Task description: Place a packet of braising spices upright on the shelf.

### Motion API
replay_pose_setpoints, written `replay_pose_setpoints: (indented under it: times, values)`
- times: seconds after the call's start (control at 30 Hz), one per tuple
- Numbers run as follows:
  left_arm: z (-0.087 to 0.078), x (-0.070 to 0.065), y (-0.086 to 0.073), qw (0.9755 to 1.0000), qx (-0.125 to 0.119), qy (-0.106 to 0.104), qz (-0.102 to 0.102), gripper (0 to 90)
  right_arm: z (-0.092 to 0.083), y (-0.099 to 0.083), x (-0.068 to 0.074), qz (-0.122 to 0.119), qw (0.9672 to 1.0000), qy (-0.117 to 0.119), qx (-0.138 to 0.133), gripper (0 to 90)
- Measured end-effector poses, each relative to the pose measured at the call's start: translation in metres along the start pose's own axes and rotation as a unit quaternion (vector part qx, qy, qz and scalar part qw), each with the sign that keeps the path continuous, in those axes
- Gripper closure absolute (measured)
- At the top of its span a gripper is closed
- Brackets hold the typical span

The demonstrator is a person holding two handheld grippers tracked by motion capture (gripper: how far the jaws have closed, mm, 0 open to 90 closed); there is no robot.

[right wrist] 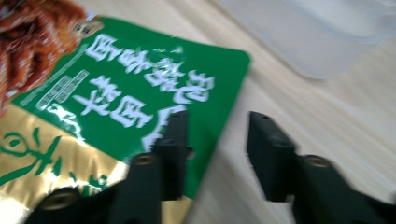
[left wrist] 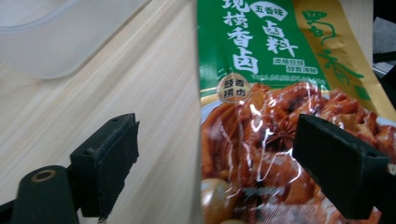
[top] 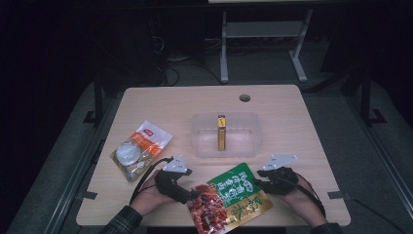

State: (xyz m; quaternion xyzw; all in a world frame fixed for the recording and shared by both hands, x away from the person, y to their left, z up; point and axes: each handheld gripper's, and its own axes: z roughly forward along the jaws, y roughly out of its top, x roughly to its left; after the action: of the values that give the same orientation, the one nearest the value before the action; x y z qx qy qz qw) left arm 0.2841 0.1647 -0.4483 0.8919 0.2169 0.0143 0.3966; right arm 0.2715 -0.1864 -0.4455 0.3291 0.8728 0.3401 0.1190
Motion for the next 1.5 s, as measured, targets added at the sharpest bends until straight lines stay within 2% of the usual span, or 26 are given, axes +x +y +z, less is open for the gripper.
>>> replay_pose_setpoints:
  times: [0.13,0.23,0.37,0.5,0.7,0.8,0.87,0.93,1.07,1.2,1.37,1.5]
  values:
    - [0.005,-0.007,0.005,1.0,-0.005,0.001,-0.008,12.6,-0.012,-0.006,-0.006,0.029,0.9993,-0.003,-0.021,38.2]
    - [0.01,-0.011,0.007,0.9999,-0.003,0.004,-0.009,12.6,-0.018,-0.014,-0.012,0.037,0.999,-0.011,-0.025,31.3]
    - [0.02,-0.019,0.012,0.9999,0.004,0.006,-0.009,12.9,-0.023,-0.021,-0.015,0.047,0.9983,-0.015,-0.032,30.6]
    - [0.033,-0.028,0.017,0.9999,0.012,0.008,0.0,13.0,-0.03,-0.03,-0.016,0.054,0.9977,-0.019,-0.036,30.2]
    - [0.049,-0.029,0.014,0.9993,0.033,0.018,0.0,13.5,-0.03,-0.029,-0.016,0.052,0.9978,-0.018,-0.038,31.2]
    - [0.049,-0.028,0.014,0.9994,0.03,0.019,0.0,13.6,-0.03,-0.029,-0.016,0.049,0.9978,-0.018,-0.041,31.2]
    - [0.049,-0.029,0.013,0.9992,0.032,0.021,0.01,13.6,-0.03,-0.029,-0.017,0.051,0.9976,-0.02,-0.043,31.3]
    - [0.05,-0.032,0.013,0.9994,0.028,0.015,0.013,14.4,-0.03,-0.029,-0.017,0.05,0.9976,-0.02,-0.043,31.6]
    - [0.05,-0.037,0.013,0.999,0.035,0.02,0.021,16.3,-0.03,-0.029,-0.016,0.049,0.9977,-0.02,-0.042,31.6]
    - [0.05,-0.04,0.014,0.9986,0.036,0.025,0.028,28.0,-0.031,-0.029,-0.016,0.05,0.9976,-0.02,-0.044,31.6]
    - [0.05,-0.048,0.019,0.9965,0.052,0.031,0.058,47.7,-0.031,-0.028,-0.016,0.049,0.9976,-0.02,-0.046,31.9]
    - [0.05,-0.049,0.023,0.9957,0.066,0.034,0.056,64.0,-0.032,-0.028,-0.016,0.049,0.9975,-0.02,-0.048,32.2]
